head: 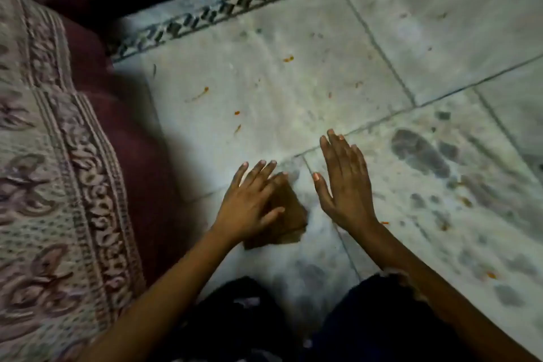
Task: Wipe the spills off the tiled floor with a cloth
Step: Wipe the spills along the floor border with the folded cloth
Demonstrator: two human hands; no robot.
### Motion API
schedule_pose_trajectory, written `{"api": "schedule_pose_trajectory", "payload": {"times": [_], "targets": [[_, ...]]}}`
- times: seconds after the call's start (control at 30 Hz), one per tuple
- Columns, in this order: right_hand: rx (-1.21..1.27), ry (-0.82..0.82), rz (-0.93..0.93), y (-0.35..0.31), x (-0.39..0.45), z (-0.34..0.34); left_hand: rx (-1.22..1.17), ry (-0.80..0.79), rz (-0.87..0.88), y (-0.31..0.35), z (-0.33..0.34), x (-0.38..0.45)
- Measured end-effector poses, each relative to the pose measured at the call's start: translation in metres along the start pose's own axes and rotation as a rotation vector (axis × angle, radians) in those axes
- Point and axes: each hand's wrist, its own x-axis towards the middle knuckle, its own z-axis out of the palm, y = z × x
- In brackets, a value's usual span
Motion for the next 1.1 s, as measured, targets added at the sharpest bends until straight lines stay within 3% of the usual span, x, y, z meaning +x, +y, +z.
{"api": "schedule_pose_trajectory", "payload": {"times": [0.17, 0.33, 0.43, 0.63, 0.77, 0.9, 1.1], "targets": [[-0.025, -0.042, -0.010, 0.020, -0.025, 0.060, 0.006, -0.005, 0.049, -0.013, 0.070, -0.017], [-0.036, -0.065, 0.027, 0.024, -0.053, 0.059, -0.001, -0.222, -0.041, -0.024, 0.079, -0.019], [-0.032, -0.104, 0.009, 0.022, -0.059, 0.062, 0.070, -0.249, 0.007, -0.027, 0.082, -0.008], [-0.059, -0.164, -0.037, 0.027, -0.055, 0.053, 0.047, -0.107, -0.078, -0.005, 0.086, -0.012], [-0.086, -0.174, -0.034, 0.034, -0.049, 0.053, -0.024, -0.124, -0.142, -0.002, 0.079, -0.006], [-0.071, -0.159, -0.031, 0.036, -0.032, 0.050, 0.035, -0.098, -0.184, -0.019, 0.046, 0.006], [-0.099, -0.175, -0.123, 0.039, 0.003, 0.040, -0.055, 0.068, -0.431, -0.056, -0.025, 0.019]]}}
